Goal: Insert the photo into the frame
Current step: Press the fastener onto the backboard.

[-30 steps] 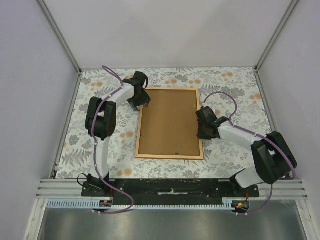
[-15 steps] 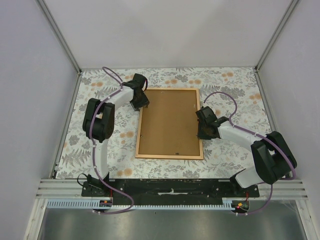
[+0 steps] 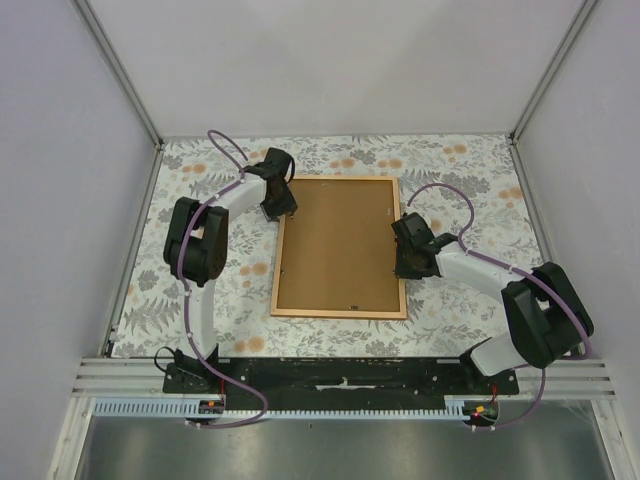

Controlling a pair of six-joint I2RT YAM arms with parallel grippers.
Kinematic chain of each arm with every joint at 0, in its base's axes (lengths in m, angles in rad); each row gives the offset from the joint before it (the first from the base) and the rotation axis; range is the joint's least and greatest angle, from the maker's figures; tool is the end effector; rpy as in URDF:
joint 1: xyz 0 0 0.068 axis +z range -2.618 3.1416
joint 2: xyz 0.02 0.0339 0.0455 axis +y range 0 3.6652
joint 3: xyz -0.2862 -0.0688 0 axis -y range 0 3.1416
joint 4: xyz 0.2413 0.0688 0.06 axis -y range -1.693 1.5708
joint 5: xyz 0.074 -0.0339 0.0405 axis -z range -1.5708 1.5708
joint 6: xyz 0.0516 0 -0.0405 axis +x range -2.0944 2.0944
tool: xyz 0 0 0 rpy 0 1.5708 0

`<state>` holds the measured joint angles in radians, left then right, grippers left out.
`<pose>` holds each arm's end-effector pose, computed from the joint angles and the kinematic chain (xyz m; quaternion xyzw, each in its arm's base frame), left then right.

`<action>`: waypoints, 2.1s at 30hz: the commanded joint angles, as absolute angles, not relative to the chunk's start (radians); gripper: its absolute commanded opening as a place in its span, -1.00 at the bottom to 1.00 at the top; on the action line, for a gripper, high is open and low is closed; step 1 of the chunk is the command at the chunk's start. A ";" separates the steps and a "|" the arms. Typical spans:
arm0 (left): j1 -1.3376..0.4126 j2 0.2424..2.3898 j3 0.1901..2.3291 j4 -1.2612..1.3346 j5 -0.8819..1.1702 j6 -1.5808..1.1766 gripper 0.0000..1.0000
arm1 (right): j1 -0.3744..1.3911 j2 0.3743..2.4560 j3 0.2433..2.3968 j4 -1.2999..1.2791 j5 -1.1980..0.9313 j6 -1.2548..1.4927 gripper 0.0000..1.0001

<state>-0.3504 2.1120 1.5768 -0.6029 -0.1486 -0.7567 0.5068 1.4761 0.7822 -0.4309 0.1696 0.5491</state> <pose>0.4328 -0.1501 0.1738 -0.2121 0.9507 -0.0509 0.2202 0.2409 0.1238 0.1776 0.0393 0.9711 0.0397 0.2320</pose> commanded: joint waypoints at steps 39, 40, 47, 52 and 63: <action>-0.388 2.126 1.505 -0.689 -0.179 -0.523 -0.21 | 0.508 1.511 0.779 -0.396 0.156 0.575 -1.00; -0.387 2.125 1.505 -0.689 -0.184 -0.523 -0.26 | 0.508 1.512 0.779 -0.394 0.158 0.575 -1.00; -0.374 2.138 1.503 -0.689 -0.196 -0.525 -0.46 | 0.509 1.514 0.782 -0.394 0.160 0.574 -1.00; -0.371 2.137 1.502 -0.689 -0.196 -0.526 -0.66 | 0.508 1.517 0.784 -0.397 0.158 0.572 -1.00; -0.367 2.154 1.499 -0.680 -0.204 -0.555 -0.96 | 0.508 1.525 0.785 -0.394 0.158 0.569 -1.00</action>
